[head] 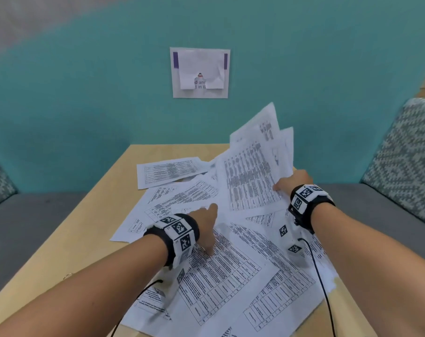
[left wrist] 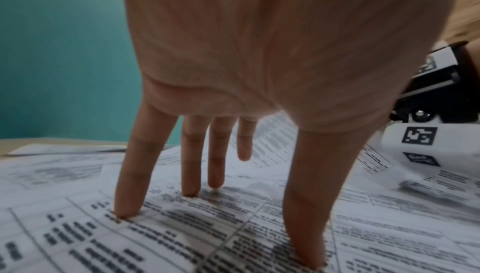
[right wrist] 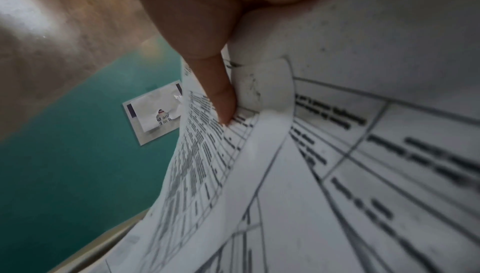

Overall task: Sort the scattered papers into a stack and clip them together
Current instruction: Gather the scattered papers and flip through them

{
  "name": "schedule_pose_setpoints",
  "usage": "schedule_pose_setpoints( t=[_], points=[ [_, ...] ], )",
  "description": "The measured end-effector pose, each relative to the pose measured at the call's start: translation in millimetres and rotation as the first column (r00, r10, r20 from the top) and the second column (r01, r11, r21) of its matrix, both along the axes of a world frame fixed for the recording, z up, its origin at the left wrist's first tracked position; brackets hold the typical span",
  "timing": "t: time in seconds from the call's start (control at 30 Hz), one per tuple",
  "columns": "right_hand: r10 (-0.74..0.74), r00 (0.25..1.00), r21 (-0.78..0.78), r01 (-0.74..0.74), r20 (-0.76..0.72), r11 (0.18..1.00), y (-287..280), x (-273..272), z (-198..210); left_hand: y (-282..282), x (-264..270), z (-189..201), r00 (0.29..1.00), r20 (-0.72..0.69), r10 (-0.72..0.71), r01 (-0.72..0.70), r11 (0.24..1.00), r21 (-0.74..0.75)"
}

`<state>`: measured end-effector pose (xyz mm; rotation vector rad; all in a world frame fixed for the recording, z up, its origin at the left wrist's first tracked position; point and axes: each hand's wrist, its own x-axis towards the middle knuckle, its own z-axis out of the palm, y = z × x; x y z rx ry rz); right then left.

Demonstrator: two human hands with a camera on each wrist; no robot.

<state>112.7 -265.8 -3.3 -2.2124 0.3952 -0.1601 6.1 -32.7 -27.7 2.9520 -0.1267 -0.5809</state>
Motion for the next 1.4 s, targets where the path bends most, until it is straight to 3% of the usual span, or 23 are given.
schedule_pose_setpoints(
  t=[0.17,0.27,0.37,0.5,0.57,0.67,0.8,0.9,0.93,0.97,1.03,1.1,1.17,1.27,1.33,1.4],
  points=[
    [-0.114,0.946,0.124,0.079,0.302,0.989,1,-2,26,2,-2,0,1.000,-0.011,-0.003,0.003,1.000,-0.024],
    [-0.214,0.878,0.303,0.084,0.429,0.949,9,-5,44,2,-1,0,1.000,0.005,-0.011,0.011,1.000,-0.020],
    [-0.326,0.801,0.504,0.035,0.503,0.863,18,-8,69,3,0,0,1.000,0.014,-0.022,0.022,1.000,-0.016],
    [-0.465,0.742,0.734,-0.053,0.483,0.677,25,-14,109,9,4,-4,0.998,0.044,-0.034,0.037,0.998,-0.054],
    [-0.486,0.743,0.813,-0.132,0.460,0.567,27,-18,124,11,4,-1,0.999,0.041,-0.022,0.026,0.994,-0.103],
    [-0.462,0.807,0.888,-0.157,0.367,0.432,28,-19,134,17,13,-1,0.999,0.016,0.031,-0.027,0.981,-0.193],
    [-0.254,0.932,0.920,-0.156,0.257,0.358,31,6,109,31,22,6,0.993,-0.055,0.100,-0.112,0.939,-0.326],
    [-0.073,0.986,0.943,-0.122,0.151,0.309,33,30,71,55,29,10,0.961,-0.130,0.243,-0.275,0.825,-0.494],
    [0.001,0.991,0.944,-0.128,0.134,0.304,38,21,59,63,30,11,0.938,-0.136,0.318,-0.334,0.735,-0.590],
    [0.058,0.992,0.942,-0.127,0.114,0.310,43,17,47,72,37,12,0.906,-0.150,0.395,-0.370,0.569,-0.735],
    [0.134,0.989,0.939,-0.104,0.063,0.329,50,13,19,79,34,26,0.874,-0.151,0.461,-0.282,0.230,-0.931],
    [0.174,0.984,0.931,-0.095,0.034,0.352,56,9,2,78,27,44,0.885,-0.181,0.428,-0.203,0.006,-0.979],
    [0.153,0.987,0.905,-0.115,0.056,0.409,64,1,2,75,28,59,0.900,-0.222,0.375,-0.180,-0.146,-0.973],
    [0.121,0.987,0.884,-0.150,0.107,0.444,71,1,6,83,38,66,0.909,-0.226,0.351,-0.161,-0.205,-0.965],
    [0.135,0.974,0.865,-0.224,0.183,0.448,75,3,17,90,50,67,0.886,-0.170,0.431,-0.112,-0.156,-0.981],
    [0.115,0.955,0.812,-0.294,0.275,0.505,78,7,28,96,61,68,0.858,-0.053,0.511,-0.002,-0.100,-0.995]
  ],
)
